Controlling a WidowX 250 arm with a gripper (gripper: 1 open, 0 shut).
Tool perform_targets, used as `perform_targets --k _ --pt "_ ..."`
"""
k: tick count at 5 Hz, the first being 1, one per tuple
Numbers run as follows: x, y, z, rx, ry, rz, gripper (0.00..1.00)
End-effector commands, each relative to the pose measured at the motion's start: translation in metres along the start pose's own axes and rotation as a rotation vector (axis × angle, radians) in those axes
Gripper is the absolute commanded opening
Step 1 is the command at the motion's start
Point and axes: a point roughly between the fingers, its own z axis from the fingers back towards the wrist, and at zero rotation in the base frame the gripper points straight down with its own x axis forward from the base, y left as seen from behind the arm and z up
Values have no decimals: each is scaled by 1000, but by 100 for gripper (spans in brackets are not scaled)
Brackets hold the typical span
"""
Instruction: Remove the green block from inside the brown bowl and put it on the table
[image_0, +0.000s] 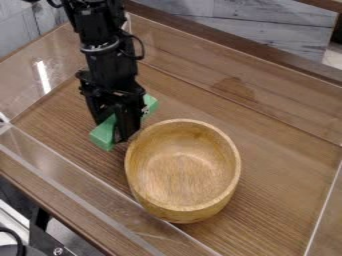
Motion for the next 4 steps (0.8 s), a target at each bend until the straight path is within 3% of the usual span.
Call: perform_targets --k 1,4 --pt "11 4 14 17 -41 1 0" --pt "18 6 14 7 -29 8 0"
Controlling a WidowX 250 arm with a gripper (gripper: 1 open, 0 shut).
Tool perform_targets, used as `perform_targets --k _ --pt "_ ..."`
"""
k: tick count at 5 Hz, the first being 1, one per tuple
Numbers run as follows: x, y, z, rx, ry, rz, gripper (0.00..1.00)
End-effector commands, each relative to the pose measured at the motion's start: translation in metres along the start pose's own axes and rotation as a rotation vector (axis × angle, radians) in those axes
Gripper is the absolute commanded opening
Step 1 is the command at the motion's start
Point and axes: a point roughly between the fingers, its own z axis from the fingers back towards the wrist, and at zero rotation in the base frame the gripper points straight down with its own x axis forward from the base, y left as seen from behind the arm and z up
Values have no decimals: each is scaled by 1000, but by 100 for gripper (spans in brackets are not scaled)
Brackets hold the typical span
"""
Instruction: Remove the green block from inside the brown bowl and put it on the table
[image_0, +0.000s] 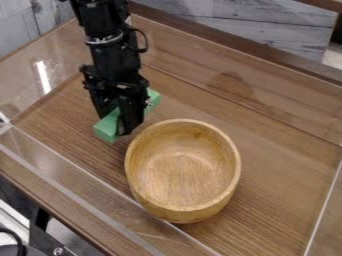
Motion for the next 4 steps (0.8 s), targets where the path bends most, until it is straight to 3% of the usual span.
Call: perform_targets --k 1,4 --pt "10 3 12 14 -40 -1 0" --pt "17 6 11 3 -30 5 0"
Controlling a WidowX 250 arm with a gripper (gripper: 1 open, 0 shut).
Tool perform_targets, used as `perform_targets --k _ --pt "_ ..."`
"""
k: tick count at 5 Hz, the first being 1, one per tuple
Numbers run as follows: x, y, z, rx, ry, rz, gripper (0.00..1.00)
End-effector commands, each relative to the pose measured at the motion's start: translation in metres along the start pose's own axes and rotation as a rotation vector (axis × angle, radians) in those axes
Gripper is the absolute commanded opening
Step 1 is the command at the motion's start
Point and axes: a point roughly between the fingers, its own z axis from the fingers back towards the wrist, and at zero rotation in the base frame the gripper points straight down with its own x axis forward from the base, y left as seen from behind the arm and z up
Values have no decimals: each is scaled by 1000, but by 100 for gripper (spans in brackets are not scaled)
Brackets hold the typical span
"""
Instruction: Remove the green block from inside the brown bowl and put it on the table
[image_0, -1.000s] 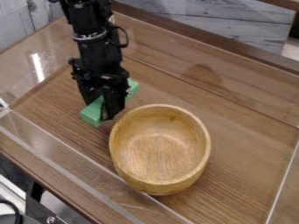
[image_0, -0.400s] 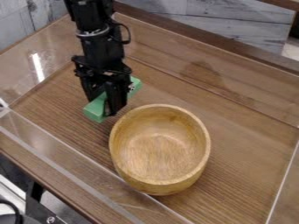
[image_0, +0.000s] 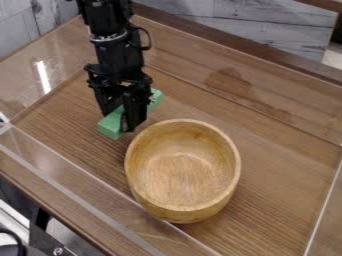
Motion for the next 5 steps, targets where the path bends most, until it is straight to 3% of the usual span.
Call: perform_targets --k 1,5 --pt "10 3 14 17 -46 -3 0" --pt "17 7 11 4 -30 2 0"
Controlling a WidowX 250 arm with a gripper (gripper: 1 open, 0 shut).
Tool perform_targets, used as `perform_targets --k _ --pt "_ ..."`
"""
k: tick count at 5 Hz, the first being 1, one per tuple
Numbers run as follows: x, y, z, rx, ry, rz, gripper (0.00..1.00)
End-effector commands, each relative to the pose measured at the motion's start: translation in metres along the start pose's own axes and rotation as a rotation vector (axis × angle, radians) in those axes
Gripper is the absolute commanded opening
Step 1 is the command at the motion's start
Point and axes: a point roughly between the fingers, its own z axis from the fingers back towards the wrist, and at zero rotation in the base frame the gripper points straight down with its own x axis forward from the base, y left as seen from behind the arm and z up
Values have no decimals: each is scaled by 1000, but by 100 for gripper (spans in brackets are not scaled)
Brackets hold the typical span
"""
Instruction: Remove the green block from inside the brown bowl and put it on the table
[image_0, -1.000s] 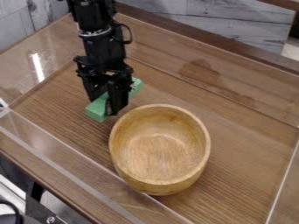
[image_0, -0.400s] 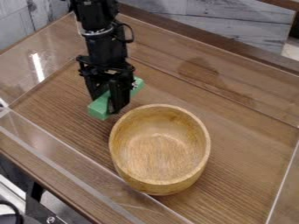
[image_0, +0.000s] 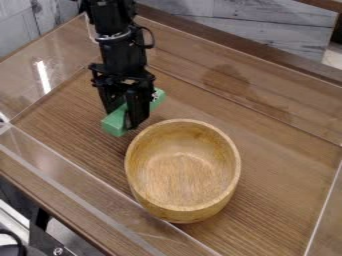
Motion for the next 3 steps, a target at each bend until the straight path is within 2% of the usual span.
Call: perform_targets --k 1,3 --pt "8 4 14 15 -45 2 0" --pt "10 5 13 8 -35 4 0"
